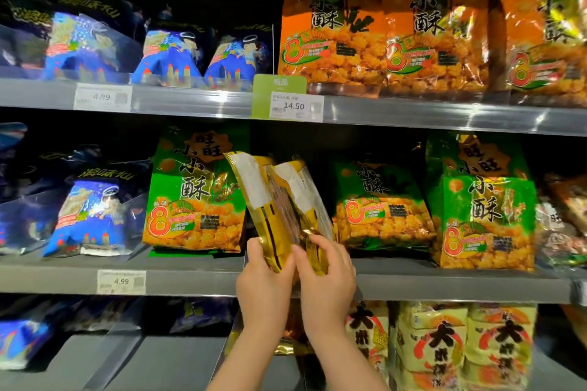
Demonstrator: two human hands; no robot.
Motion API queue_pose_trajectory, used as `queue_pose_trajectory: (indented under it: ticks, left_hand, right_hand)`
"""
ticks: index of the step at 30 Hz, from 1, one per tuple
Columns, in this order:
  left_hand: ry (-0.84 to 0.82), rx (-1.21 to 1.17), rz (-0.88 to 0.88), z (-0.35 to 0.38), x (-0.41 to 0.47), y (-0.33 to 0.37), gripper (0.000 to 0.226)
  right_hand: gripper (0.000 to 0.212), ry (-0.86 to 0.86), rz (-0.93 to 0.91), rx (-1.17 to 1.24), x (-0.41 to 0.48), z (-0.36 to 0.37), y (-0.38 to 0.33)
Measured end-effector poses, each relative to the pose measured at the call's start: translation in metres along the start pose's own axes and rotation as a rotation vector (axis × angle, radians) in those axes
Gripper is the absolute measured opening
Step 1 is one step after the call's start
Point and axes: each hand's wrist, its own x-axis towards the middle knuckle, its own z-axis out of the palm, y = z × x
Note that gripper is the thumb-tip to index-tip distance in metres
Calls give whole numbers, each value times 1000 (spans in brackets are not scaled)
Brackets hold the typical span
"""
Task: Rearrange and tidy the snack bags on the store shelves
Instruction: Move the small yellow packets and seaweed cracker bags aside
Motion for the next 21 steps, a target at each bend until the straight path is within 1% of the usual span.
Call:
queue_pose_trajectory:
  ticks: [1,2,4,5,6,8,10,12,14,16,17,19,21]
  left_hand:
    - [8,5,15,-3,-2,0,34]
    - [13,7,30,-6,-3,0,36]
    - [14,-26,45,-12,-4,-1,44]
    - [9,-81,29,-15,-3,-1,46]
    - [-8,-159,5,-19,-3,-1,43]
    - [-106,-288,-50,-24,-6,1,31]
    - [-204,-330,-40,-26,-12,4,30]
    - [-212,-328,-24,-28,-19,8,33]
    - [-208,-274,-22,-27,-25,14,31]
    - [-229,-245,-9,-25,-32,23,40]
    - [-256,-236,5,-25,-34,28,47]
    - [-333,-216,46,-24,-40,39,60]
    - [-378,-191,75,-23,-48,48,60]
  right_hand:
    - [13,31,-8,-15,-1,-3,0]
    - [15,60,-2,-27,-2,-6,0]
    - [29,107,69,-12,-1,-12,2]
    - [33,132,114,20,-1,-14,1]
    - [36,163,141,52,0,-17,-1]
    - [40,226,133,136,-1,-20,-6]
    - [40,224,111,205,-8,-23,-13]
    - [40,169,106,174,-16,-25,-19]
    - [45,67,176,64,-18,-29,-23]
    - [65,-64,253,-115,-8,-36,-28]
    - [68,-128,266,-190,-1,-41,-30]
    - [56,-253,289,-244,9,-52,-38]
    - [45,-302,352,-166,8,-63,-44]
